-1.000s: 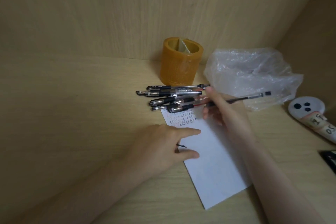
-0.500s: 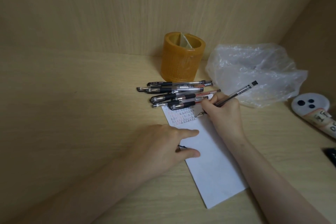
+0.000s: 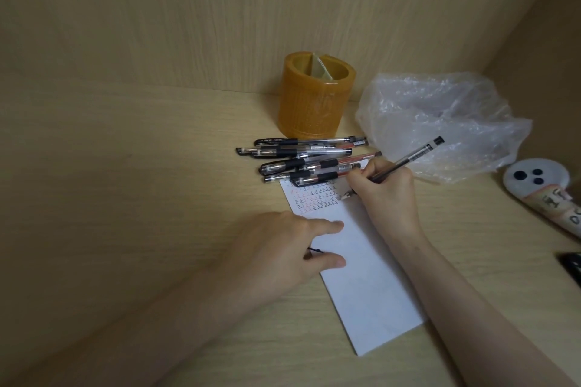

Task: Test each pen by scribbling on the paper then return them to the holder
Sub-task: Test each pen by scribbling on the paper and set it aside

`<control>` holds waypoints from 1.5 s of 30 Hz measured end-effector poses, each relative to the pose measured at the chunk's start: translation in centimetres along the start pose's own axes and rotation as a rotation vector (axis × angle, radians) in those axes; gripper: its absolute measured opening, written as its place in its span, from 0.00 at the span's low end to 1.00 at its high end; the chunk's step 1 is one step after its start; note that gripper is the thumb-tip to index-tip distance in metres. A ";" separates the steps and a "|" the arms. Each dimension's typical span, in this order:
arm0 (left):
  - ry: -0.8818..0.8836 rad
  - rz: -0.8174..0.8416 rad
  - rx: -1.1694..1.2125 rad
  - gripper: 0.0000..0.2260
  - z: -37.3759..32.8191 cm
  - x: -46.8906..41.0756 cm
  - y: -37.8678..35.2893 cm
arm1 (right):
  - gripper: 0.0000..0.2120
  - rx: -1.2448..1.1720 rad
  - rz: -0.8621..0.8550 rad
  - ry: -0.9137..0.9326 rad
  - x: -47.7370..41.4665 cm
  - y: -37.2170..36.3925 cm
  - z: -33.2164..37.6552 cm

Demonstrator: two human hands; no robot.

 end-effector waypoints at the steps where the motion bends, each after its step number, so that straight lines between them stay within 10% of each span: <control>1: 0.000 0.001 0.002 0.23 0.0 0.0 0.0 | 0.19 -0.001 0.000 0.003 0.0 0.0 0.0; 45: 0.012 0.007 0.006 0.23 -0.1 0.0 0.0 | 0.17 0.036 0.009 0.008 -0.1 0.1 -0.1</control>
Point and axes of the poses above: each hand's wrist, its own x-axis away from the middle knuckle, its own y-axis out of the back of the hand, z = x × y, the point moved 2 cm from there along -x, towards the middle knuckle, and after that the axes turned 7 degrees about z, right-handed, at the moved point
